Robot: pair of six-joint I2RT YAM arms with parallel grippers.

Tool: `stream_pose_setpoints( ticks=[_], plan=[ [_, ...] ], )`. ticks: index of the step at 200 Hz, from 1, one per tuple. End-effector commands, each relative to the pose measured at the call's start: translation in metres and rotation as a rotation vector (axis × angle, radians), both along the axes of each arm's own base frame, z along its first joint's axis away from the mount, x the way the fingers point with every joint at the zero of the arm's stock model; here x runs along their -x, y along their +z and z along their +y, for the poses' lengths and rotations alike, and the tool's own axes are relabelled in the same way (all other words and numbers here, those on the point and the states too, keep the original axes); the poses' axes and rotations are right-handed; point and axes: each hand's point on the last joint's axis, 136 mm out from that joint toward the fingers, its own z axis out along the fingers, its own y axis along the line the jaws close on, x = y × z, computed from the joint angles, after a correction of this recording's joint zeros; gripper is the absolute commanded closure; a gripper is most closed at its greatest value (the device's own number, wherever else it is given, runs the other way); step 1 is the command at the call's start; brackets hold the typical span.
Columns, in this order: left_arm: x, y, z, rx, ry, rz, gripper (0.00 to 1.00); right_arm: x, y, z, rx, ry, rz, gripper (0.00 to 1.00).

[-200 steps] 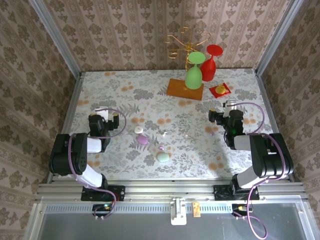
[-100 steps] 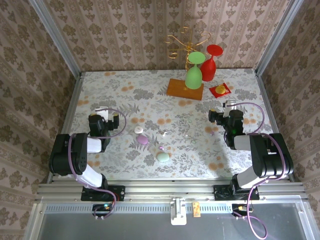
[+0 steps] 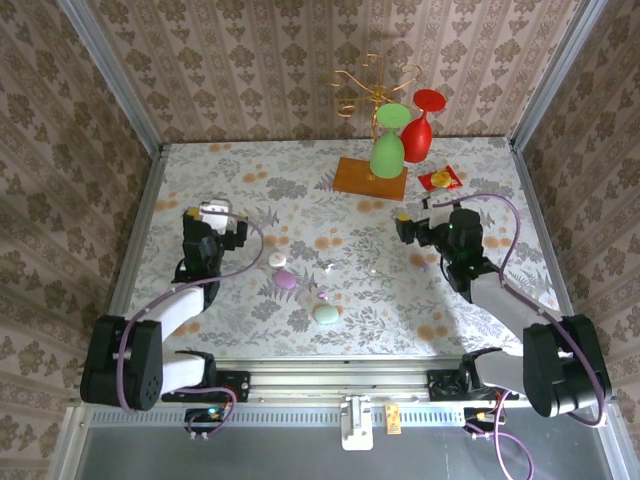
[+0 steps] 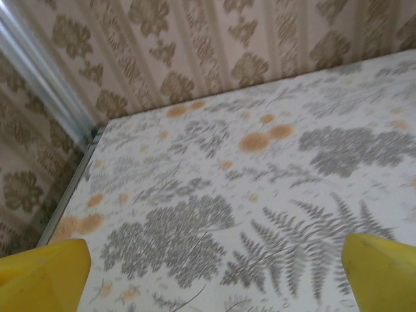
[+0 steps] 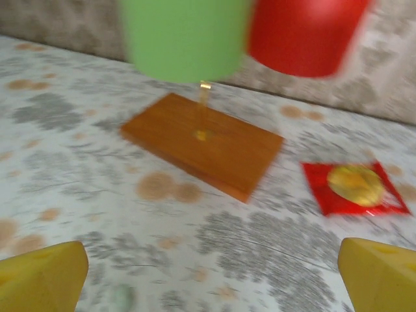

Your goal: Insert wireless bluetooth earbuds into charging case

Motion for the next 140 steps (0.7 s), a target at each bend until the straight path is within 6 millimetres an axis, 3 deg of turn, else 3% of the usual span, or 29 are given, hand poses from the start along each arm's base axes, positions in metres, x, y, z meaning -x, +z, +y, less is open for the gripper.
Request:
stream_pose_setpoints(
  ticks=[1,36,55,84,114,140],
  plan=[
    [0.004,0.019,-0.016,-0.021,-0.034,0.009,0.0,0.025,-0.004,0.053,0.1,0.266,0.067,0.0],
    [0.013,0.027,-0.048,0.06,-0.137,0.046,0.0,0.084,-0.024,0.128,0.257,0.647,0.157,0.0],
    [0.017,0.027,-0.053,0.103,-0.152,0.074,0.0,0.12,-0.04,0.154,0.331,0.806,0.223,0.0],
    [0.022,0.026,-0.051,0.134,-0.148,0.094,0.0,0.152,-0.062,0.167,0.445,0.924,0.312,0.0],
    [0.025,0.021,-0.049,0.145,-0.144,0.109,0.0,0.167,-0.087,0.182,0.552,1.003,0.368,0.01],
    [0.025,0.019,-0.048,0.15,-0.142,0.111,0.0,0.176,-0.106,0.202,0.589,1.065,0.401,0.11]
  ],
)
